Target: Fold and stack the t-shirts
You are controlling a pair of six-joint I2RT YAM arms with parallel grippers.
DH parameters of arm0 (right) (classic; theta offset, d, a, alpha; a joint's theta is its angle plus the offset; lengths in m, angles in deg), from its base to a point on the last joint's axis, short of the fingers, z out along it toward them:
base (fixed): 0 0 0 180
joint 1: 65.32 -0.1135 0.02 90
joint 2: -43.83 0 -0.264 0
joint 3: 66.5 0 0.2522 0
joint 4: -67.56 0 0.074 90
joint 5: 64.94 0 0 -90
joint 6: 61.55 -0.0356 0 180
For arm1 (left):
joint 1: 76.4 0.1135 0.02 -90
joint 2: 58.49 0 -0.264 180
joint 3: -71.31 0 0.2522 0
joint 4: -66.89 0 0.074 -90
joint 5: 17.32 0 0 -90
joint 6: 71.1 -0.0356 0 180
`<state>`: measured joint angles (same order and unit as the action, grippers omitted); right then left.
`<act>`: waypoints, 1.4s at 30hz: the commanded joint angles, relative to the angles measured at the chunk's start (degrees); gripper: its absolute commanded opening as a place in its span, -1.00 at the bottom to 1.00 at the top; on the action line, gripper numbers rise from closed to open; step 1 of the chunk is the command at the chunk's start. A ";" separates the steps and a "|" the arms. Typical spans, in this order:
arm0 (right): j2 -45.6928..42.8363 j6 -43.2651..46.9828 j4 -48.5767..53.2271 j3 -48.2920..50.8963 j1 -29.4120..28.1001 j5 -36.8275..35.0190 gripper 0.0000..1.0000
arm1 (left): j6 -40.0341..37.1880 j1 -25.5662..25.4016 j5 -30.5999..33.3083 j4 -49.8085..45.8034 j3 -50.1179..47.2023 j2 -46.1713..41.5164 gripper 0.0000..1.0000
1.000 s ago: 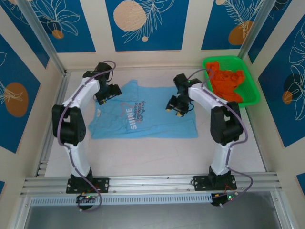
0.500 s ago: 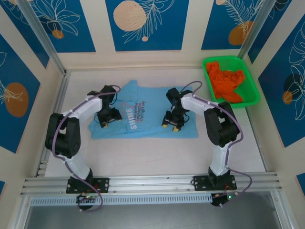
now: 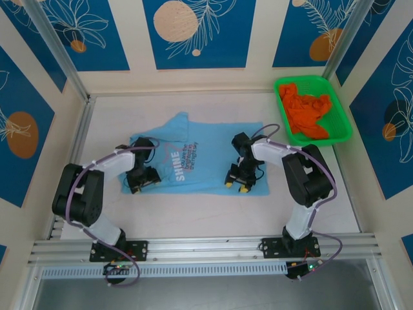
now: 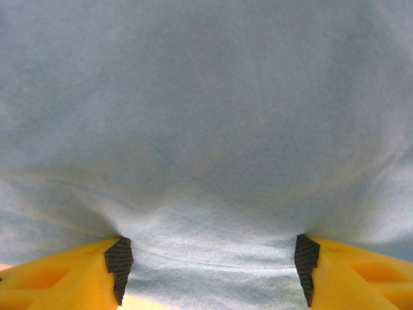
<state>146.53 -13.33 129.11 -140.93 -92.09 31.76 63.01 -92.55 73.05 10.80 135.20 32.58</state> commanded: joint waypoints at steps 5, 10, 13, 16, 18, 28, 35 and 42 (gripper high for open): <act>-3.55 2.47 2.74 9.70 -1.36 2.97 0.07 | 6.82 0.10 -0.76 -9.90 -7.28 -9.33 0.42; -5.26 3.83 3.08 11.01 -2.22 3.47 0.10 | 11.07 0.27 -1.50 -14.07 -10.46 -16.23 0.43; -7.53 5.37 5.24 8.63 -2.42 2.37 0.15 | 11.54 0.64 -0.96 -16.06 -7.19 -18.96 0.44; -11.48 6.34 7.47 4.09 -2.42 -0.90 0.28 | 9.51 0.59 0.37 -16.41 1.79 -18.00 0.49; -13.92 6.47 8.38 0.46 -2.09 -4.41 0.37 | 7.30 0.51 0.77 -16.45 9.67 -14.65 0.49; -16.56 -4.29 -5.95 -6.42 4.66 -8.78 0.39 | 10.10 -4.36 -12.04 -6.19 40.24 14.16 0.43; -10.81 -6.09 -1.90 -14.01 9.78 -14.25 0.37 | 22.35 -8.29 -17.89 0.71 49.35 28.99 0.27; -10.58 -4.56 0.74 -17.51 10.09 -13.81 0.34 | 31.29 -9.93 -12.76 1.91 51.01 33.91 0.03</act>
<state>136.32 -18.05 126.60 -156.45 -81.57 18.58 87.58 -101.73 57.99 12.07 185.49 66.96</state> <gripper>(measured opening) 0.673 0.522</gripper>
